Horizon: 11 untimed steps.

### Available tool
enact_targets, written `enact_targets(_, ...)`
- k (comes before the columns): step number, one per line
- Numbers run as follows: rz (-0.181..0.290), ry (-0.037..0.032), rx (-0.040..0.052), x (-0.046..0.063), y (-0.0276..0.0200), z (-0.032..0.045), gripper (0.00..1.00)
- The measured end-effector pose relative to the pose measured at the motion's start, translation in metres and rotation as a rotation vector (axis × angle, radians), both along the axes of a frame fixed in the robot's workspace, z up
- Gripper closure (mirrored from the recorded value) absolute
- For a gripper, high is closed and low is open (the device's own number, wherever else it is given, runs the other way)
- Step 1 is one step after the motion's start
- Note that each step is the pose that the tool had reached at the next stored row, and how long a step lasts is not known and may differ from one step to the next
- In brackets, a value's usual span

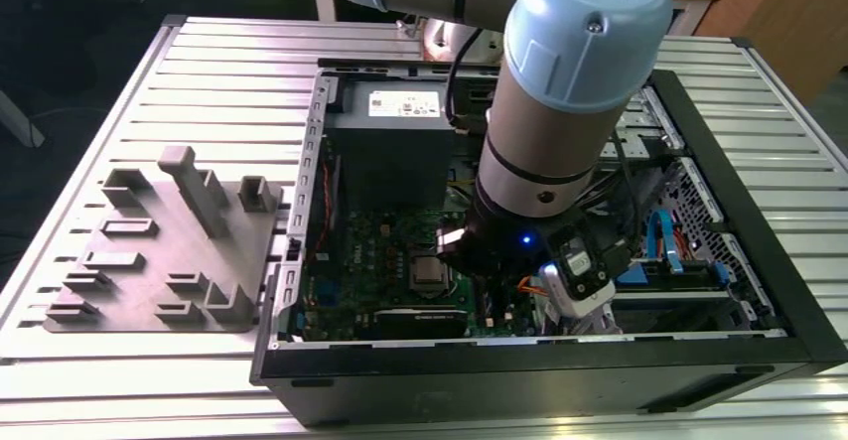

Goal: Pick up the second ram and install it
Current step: 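Press down the second ram until it locks into place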

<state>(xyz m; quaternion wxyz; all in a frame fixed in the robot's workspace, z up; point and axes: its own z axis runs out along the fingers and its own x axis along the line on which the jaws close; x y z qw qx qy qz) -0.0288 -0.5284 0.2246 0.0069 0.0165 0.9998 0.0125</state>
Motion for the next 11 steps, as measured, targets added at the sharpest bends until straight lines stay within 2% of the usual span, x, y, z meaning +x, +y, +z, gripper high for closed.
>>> enact_targets(11,0.0,0.0001,-0.0002,0.0,-0.0001,-0.0055,0.93)
